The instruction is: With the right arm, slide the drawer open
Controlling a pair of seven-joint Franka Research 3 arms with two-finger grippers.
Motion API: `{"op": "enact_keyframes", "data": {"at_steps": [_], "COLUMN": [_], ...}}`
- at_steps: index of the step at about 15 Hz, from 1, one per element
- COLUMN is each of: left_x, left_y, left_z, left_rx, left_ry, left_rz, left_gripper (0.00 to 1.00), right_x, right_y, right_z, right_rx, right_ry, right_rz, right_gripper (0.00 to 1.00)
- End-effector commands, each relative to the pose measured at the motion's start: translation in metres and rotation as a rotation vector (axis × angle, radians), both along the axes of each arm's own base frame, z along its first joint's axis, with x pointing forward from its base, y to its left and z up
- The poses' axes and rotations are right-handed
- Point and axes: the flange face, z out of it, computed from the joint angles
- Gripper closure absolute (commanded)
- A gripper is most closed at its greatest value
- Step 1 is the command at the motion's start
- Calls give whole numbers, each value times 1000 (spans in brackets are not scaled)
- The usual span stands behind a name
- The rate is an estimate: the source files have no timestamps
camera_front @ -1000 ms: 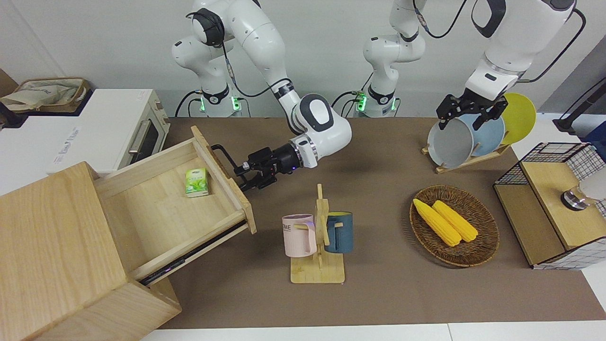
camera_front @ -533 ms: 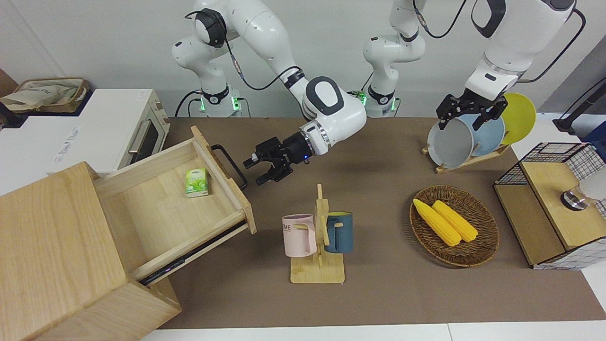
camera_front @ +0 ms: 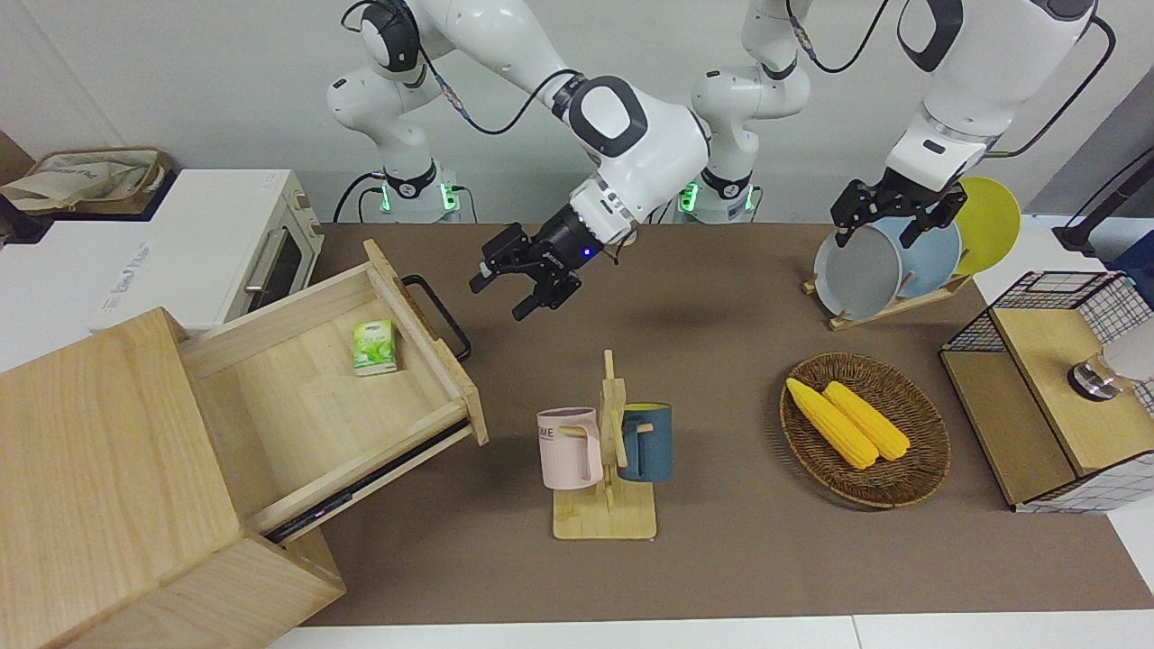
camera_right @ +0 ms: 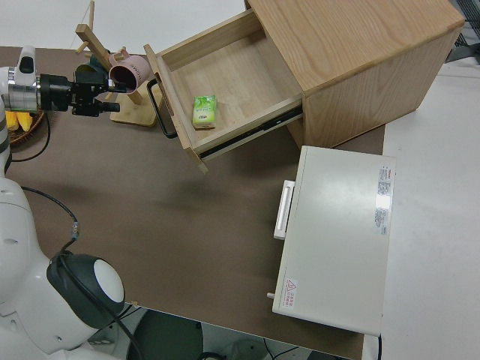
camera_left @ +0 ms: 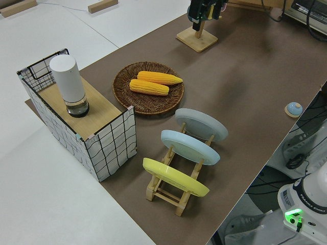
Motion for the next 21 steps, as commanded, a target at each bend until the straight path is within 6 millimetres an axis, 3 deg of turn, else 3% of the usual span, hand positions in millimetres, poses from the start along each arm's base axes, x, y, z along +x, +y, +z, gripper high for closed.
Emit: {"op": "enact_keyframes", "data": {"at_steps": [1,2,7,8,10,13,17,21], "left_x": [-3,-3,-3,-3,-3,-3,-3,-3], "left_y": [-2,-2,-2,-2,-2,-2,-2,-2], "left_z": [6,5,5,6,5,5,5,5], "left_rx": [19,19,19,19,19,19,19,19], "left_ry": [3,4,4,3,4,4,4,4], "left_rz": [5,5,5,5,5,5,5,5], "left_gripper": [7,7,7,7,7,7,7,7], "right_x": [-9,-12,-20,-22,-25,-21,-11,-7], "right_y": [-38,-56,-121,-144,-170,-214,-292,-335], "right_z": [60,80,138,152,167,171,160,150], "right_rx": [245,335,620,688,757,800,889,894], "right_ry": [50,66,124,145,163,191,270,289], "right_rz": [-35,-66,-135,-137,-137,-152,-146,-155], "right_gripper": [19,19,19,19,19,19,17,17]}}
